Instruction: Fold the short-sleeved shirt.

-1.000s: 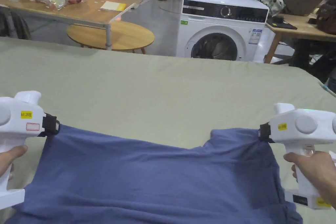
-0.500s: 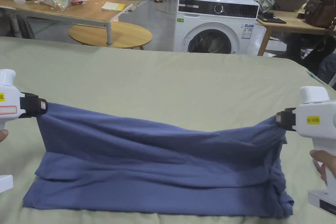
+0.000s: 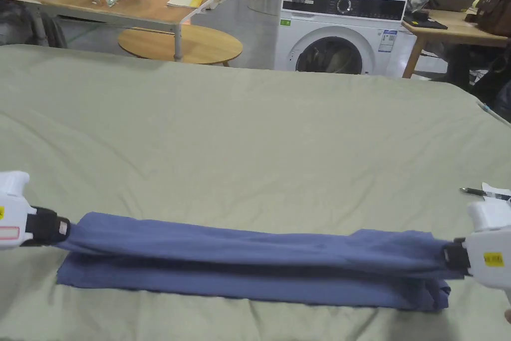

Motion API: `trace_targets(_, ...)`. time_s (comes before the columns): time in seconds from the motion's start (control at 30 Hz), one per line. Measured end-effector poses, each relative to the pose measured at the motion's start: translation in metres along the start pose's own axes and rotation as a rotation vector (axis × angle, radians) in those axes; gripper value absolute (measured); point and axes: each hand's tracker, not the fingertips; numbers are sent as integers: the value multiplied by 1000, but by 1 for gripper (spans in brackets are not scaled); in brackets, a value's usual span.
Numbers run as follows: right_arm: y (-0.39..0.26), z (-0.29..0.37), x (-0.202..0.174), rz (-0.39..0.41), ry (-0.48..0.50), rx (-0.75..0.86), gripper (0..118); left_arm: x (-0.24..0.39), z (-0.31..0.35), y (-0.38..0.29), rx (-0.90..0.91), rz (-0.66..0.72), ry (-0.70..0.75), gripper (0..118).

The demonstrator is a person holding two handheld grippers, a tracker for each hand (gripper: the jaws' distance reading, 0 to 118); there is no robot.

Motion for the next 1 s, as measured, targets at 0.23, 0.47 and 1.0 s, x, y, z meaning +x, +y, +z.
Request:
trace_targets(0.23, -30, -53, 4, 38, -23, -133, 0, -5, -29, -24, -113, -16, 21, 0)
trace_targets(0.47, -25, -53, -7, 72, -64, -133, 0, 0, -31, -18, -113, -29, 44, 0)
trace_targets(1.0, 35, 17, -69, -79, -82, 513, 44, 93, -2, 15, 431, -155, 51, 41)
